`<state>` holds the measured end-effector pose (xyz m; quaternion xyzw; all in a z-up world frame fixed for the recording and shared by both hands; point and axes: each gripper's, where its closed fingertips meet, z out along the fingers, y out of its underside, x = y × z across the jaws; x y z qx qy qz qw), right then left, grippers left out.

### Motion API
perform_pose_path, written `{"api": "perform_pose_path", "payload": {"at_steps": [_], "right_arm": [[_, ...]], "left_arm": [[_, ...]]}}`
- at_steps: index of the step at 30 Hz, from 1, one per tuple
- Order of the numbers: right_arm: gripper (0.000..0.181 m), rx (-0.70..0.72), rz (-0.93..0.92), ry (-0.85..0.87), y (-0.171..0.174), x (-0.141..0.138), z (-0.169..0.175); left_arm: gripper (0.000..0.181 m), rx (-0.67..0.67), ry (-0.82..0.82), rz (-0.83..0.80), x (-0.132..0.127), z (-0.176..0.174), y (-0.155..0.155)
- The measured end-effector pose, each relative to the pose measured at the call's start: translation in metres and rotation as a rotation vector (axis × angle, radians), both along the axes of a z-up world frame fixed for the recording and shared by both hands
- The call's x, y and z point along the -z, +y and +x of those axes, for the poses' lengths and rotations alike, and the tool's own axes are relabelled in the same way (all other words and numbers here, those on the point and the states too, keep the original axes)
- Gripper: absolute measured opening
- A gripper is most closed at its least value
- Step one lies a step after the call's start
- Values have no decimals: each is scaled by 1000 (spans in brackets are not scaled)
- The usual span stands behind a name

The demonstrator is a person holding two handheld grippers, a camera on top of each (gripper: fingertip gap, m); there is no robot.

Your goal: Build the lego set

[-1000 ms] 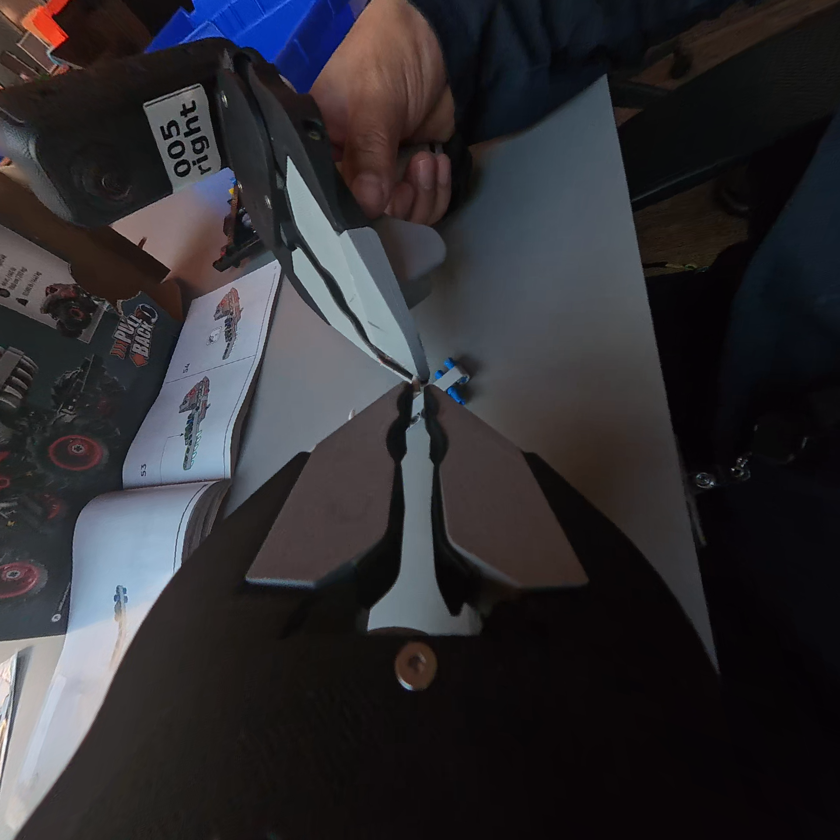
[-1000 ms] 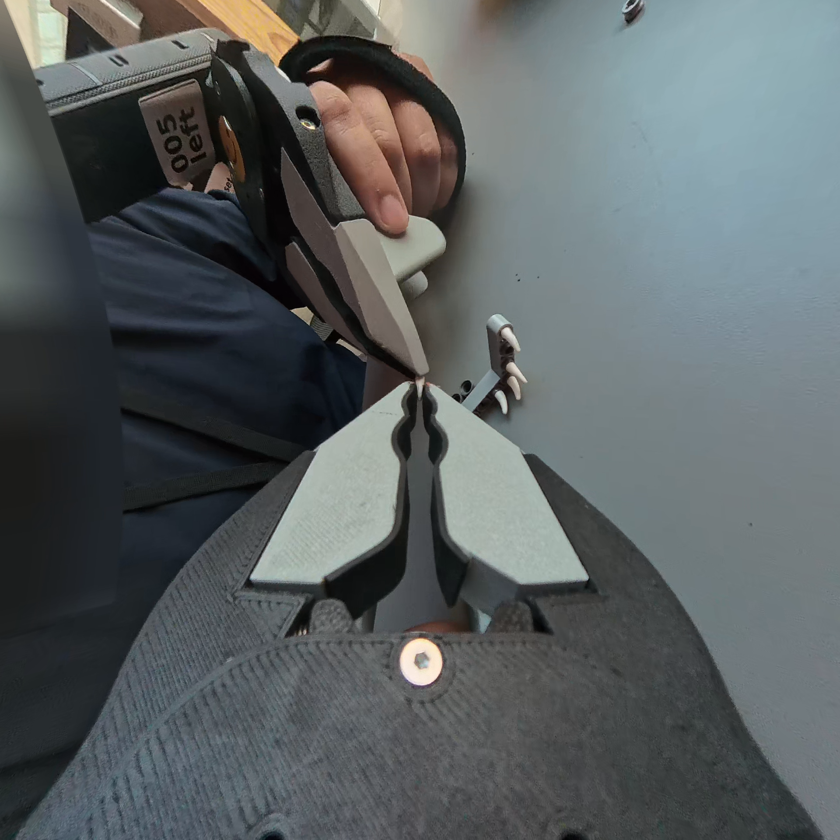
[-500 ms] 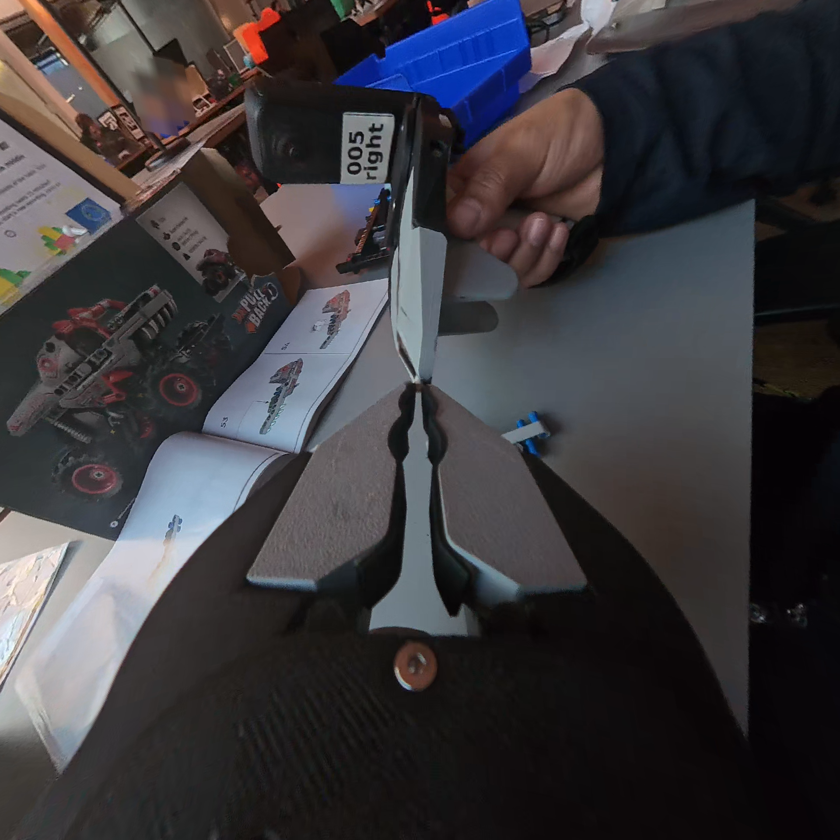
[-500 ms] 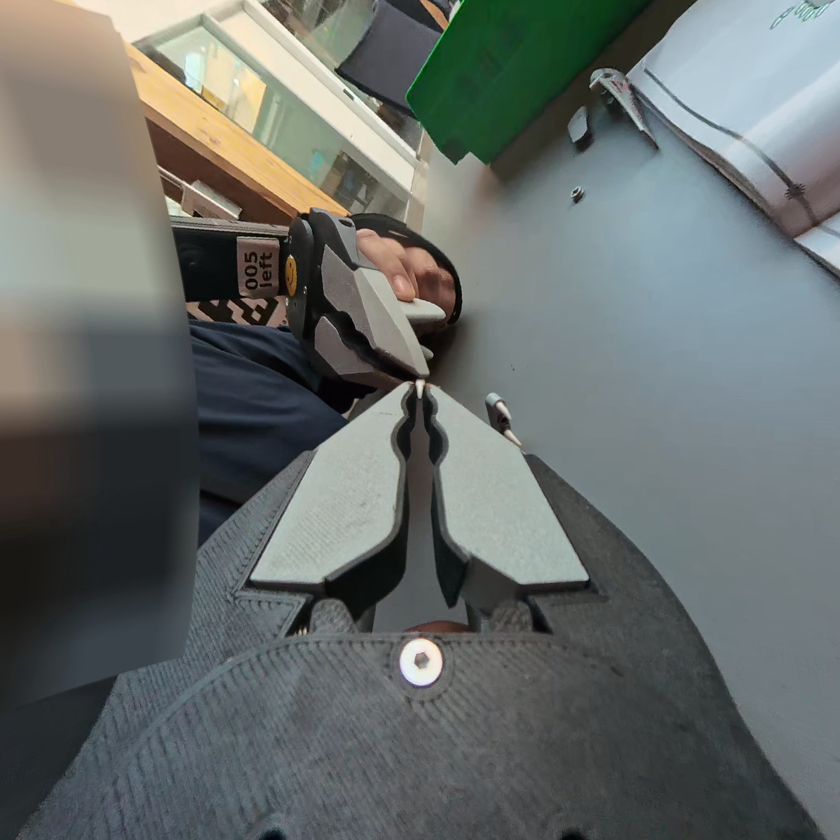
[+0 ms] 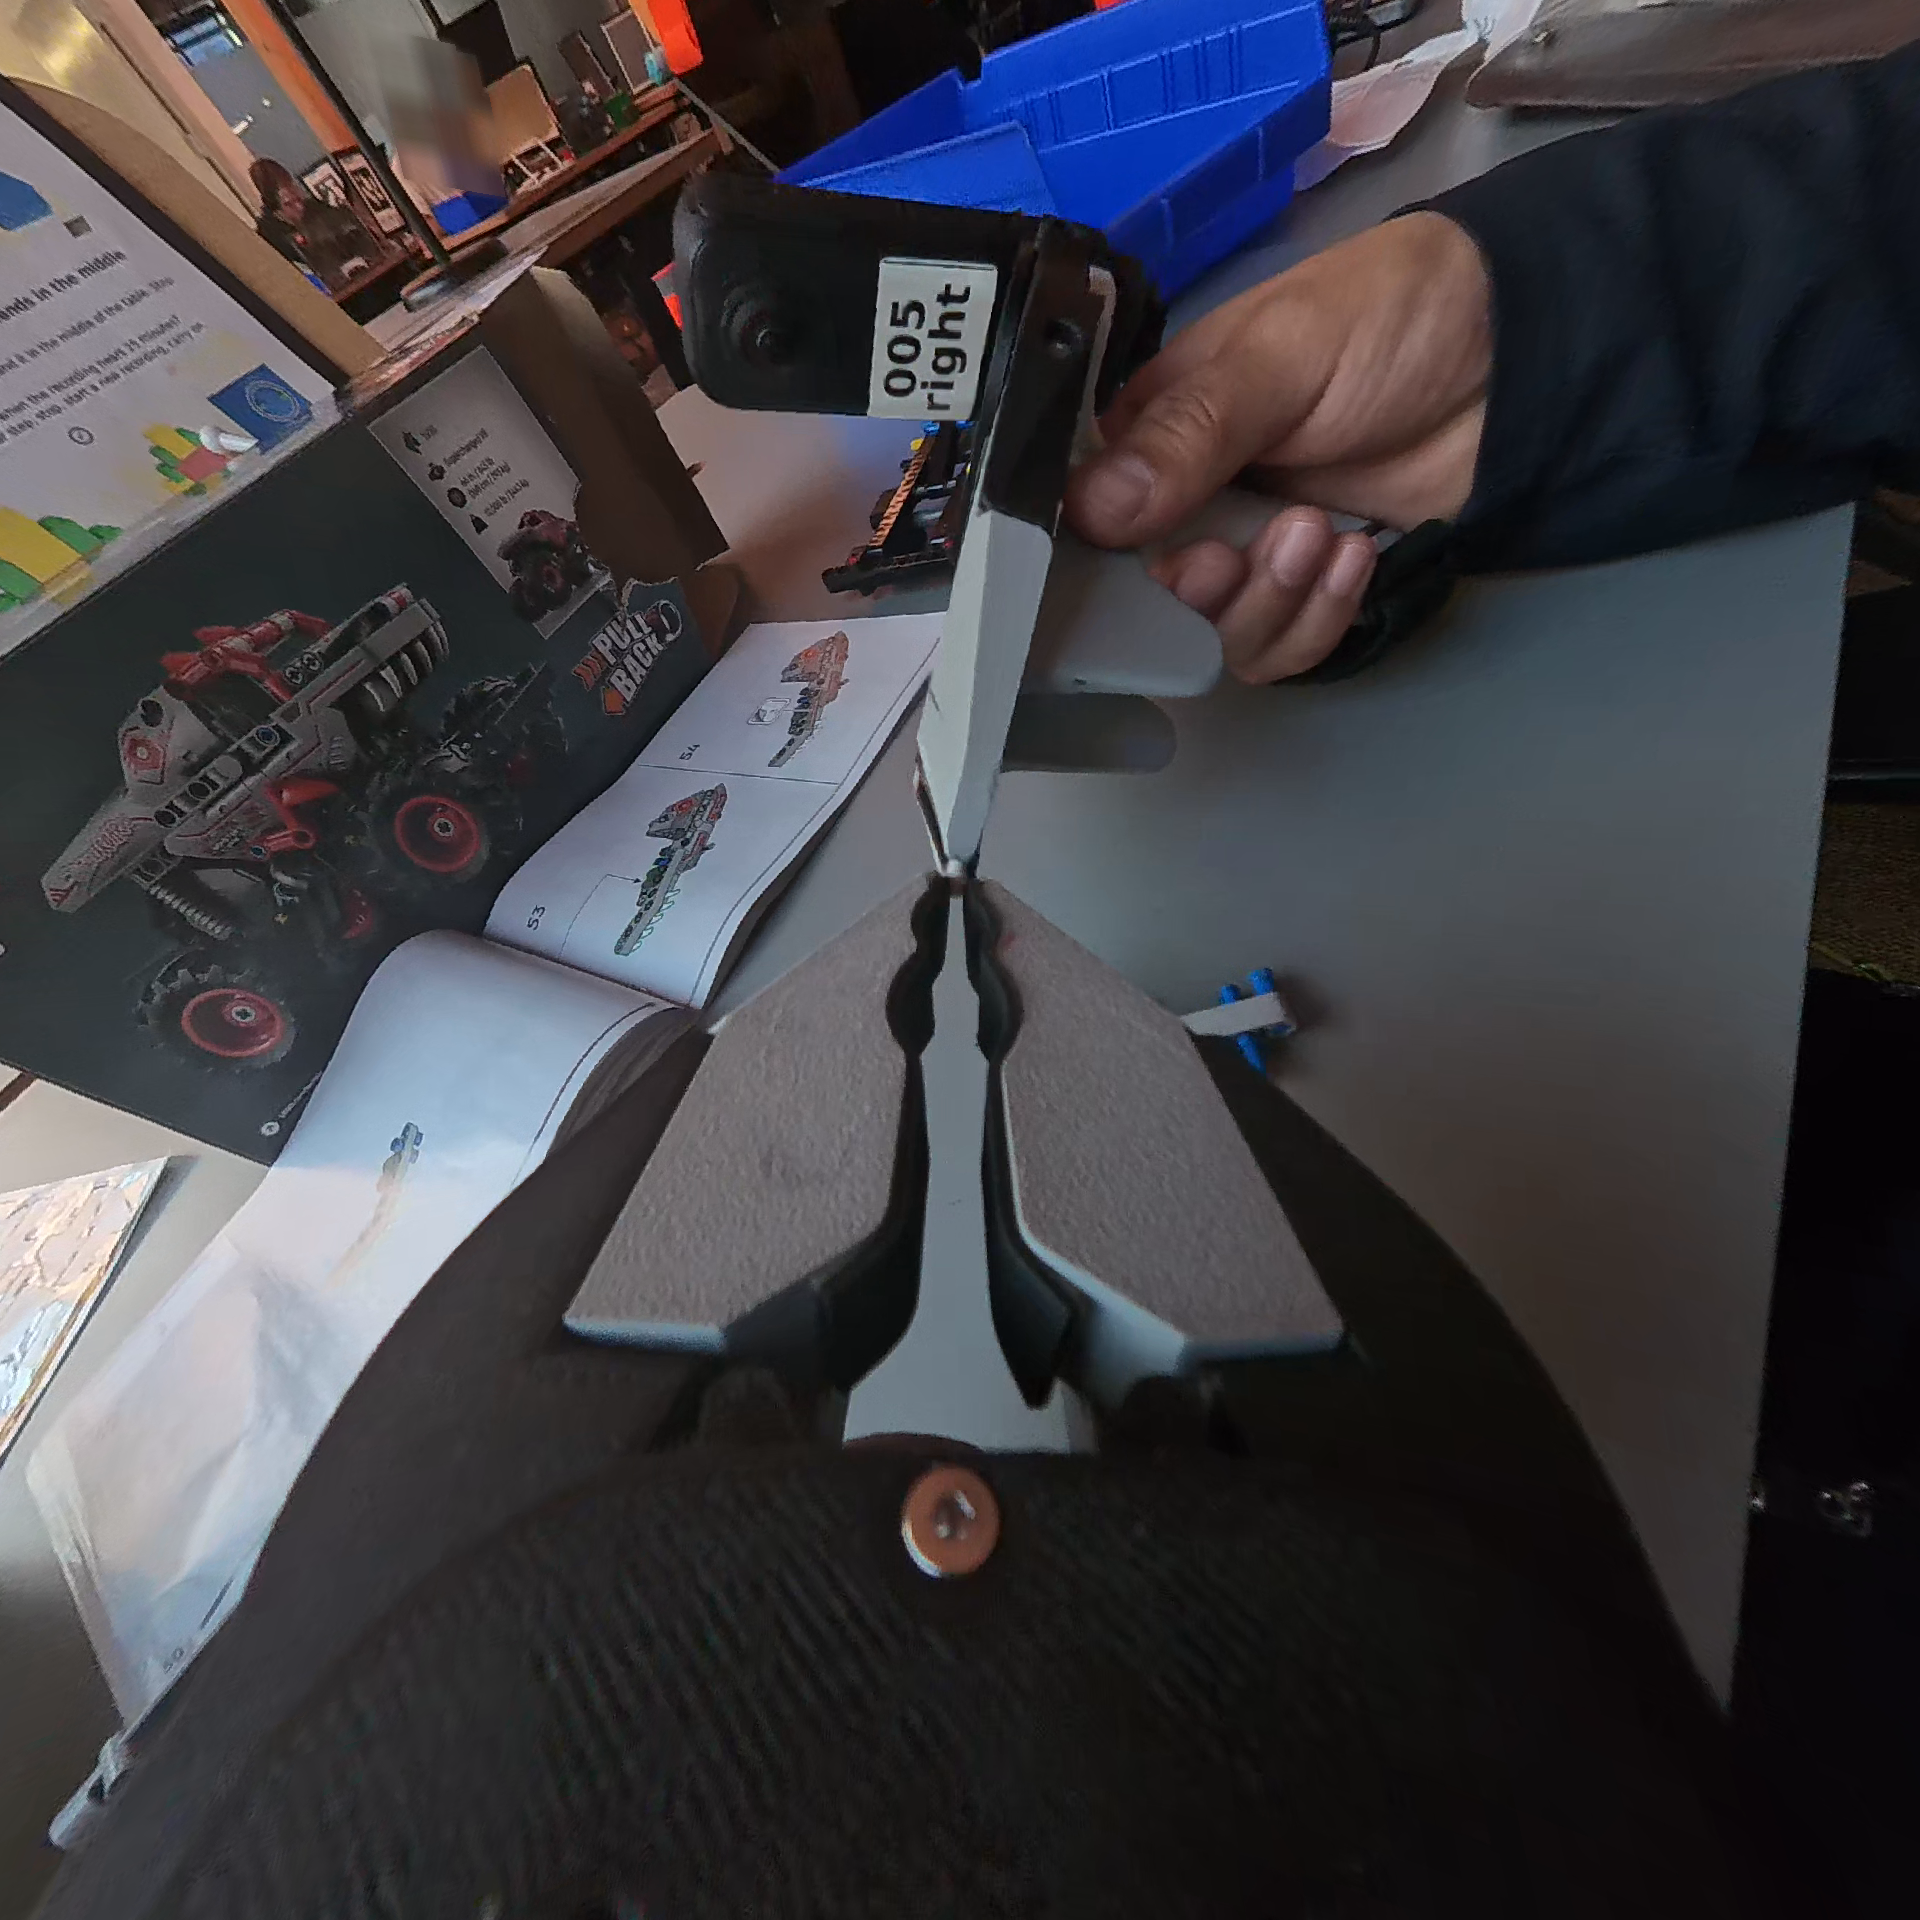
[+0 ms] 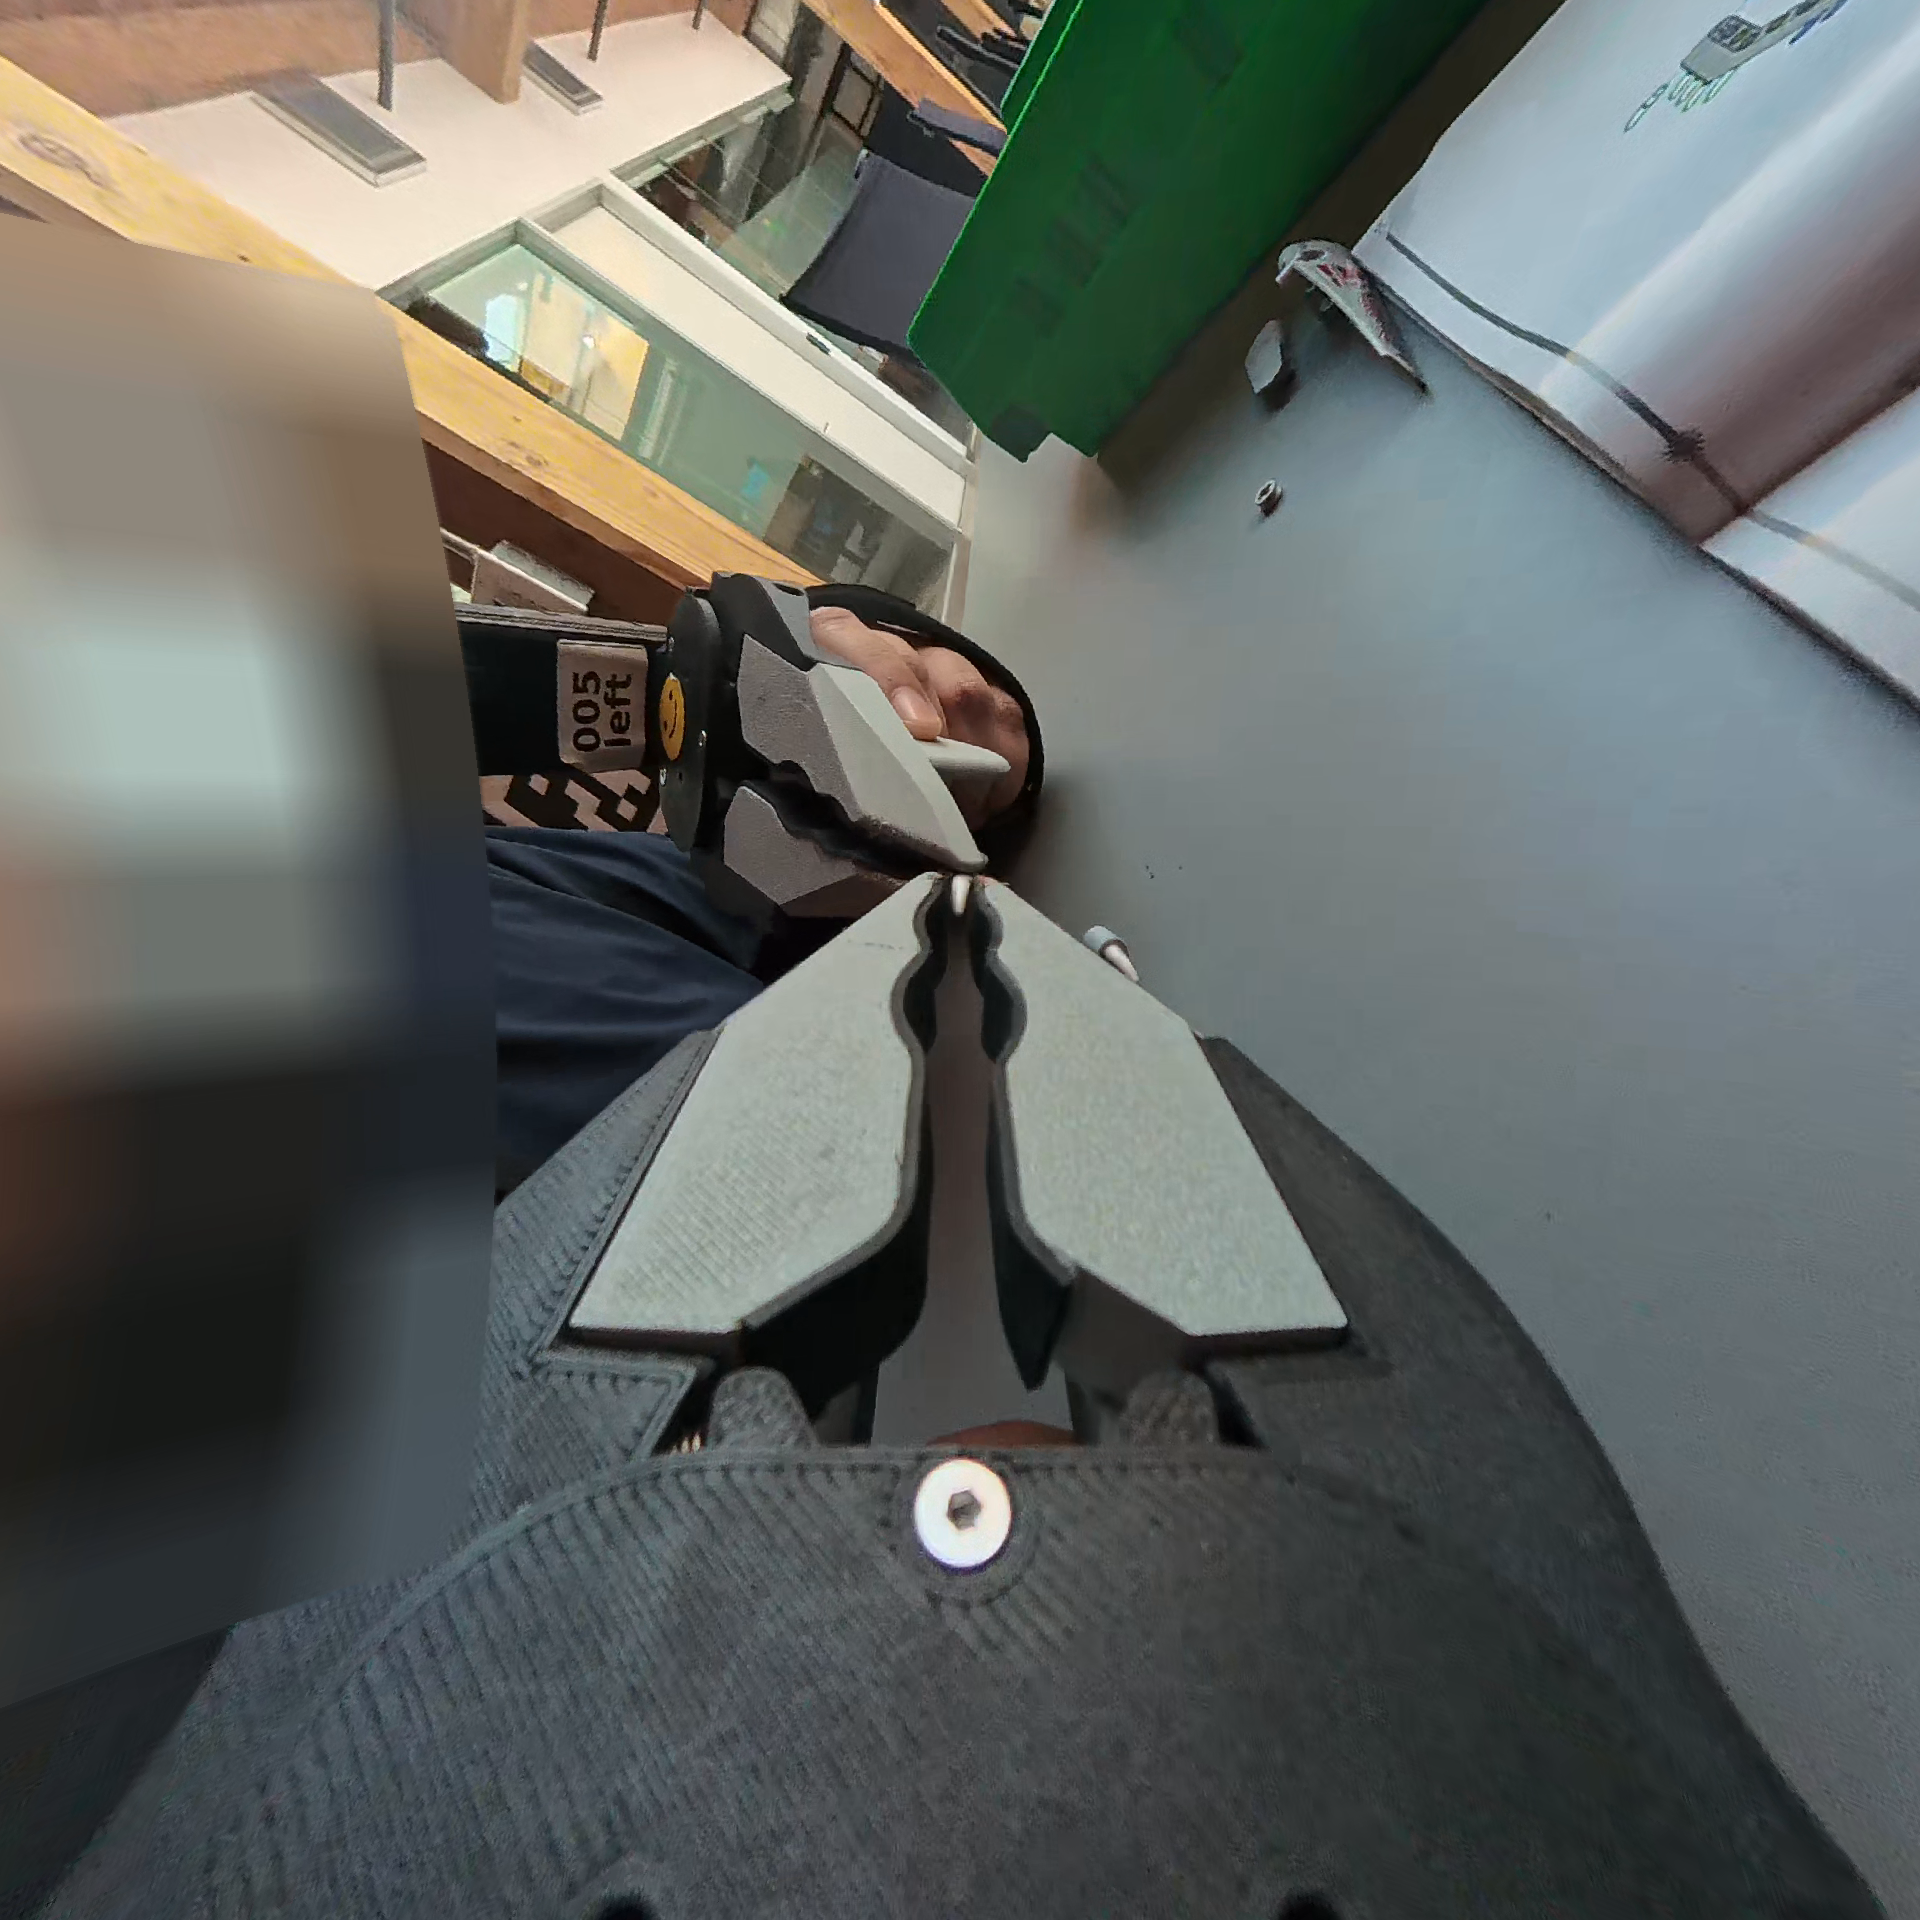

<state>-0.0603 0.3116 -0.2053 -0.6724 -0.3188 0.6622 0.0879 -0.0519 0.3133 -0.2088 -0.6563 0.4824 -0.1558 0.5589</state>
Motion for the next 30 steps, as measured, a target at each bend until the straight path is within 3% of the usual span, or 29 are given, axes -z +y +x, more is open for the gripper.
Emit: {"api": "perform_pose_path", "payload": {"at_steps": [1,30], "right_arm": [[0,6,0,4,1,-1,0],[0,21,74,-19,2,1,-2]], "left_arm": [[0,-5,-2,-1,0,-1,1],[0,-46,91,115,0,1,3]]}}
